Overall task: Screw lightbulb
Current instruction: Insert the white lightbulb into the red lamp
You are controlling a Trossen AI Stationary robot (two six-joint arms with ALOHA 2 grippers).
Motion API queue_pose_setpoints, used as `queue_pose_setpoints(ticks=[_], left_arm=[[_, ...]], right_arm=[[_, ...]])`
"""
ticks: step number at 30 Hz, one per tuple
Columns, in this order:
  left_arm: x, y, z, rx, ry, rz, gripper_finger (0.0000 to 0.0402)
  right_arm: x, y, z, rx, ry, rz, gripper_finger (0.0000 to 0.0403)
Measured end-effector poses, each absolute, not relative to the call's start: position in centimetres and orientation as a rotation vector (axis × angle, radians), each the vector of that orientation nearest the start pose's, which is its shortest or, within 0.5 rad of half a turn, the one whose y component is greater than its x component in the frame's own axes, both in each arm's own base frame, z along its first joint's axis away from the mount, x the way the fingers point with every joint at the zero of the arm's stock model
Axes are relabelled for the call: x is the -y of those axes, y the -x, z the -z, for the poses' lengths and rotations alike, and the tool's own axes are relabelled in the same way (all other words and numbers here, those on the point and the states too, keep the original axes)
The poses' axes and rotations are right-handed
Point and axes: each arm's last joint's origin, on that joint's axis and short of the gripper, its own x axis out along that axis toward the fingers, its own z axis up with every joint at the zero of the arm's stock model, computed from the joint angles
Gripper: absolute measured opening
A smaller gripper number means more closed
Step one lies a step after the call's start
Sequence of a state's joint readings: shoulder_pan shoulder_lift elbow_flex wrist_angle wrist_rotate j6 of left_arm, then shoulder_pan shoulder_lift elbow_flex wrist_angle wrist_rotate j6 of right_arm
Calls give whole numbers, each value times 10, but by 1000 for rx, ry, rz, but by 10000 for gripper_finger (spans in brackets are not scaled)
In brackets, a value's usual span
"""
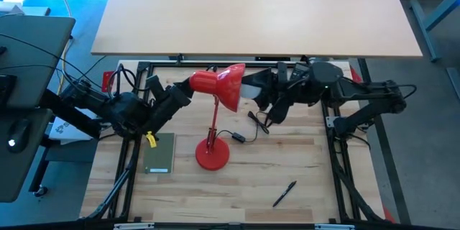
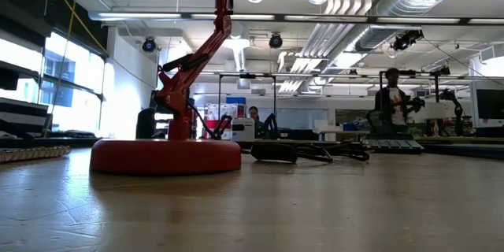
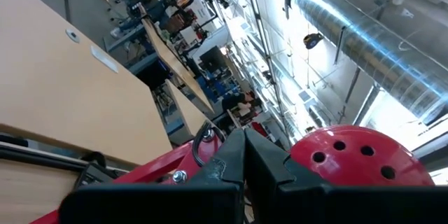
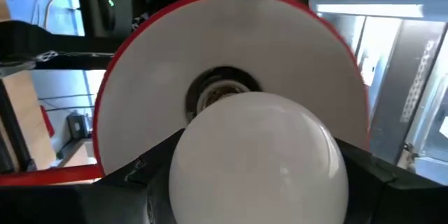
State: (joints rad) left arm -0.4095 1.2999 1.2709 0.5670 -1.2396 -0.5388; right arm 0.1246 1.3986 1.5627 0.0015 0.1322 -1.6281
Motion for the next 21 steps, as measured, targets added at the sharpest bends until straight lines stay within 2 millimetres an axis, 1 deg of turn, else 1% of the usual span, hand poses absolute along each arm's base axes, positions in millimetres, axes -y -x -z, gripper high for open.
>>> queue_pose_setpoints(ticks=[4,12,19,21], left_arm=[[78,-252,-450,597,906,-709,0],[78,-252,-450,596,905,-709,0],[78,-252,-450,590,890,-708,0],[78,-252,-450,589,888,-709,0]], right_arm=[[-35,-309,-472,104,1616,125,251],[-35,-310,-473,110,1590,142,251],[-34,-304,-490,114,1534,143,251],[-33,-303,-491,98,1521,127,251]])
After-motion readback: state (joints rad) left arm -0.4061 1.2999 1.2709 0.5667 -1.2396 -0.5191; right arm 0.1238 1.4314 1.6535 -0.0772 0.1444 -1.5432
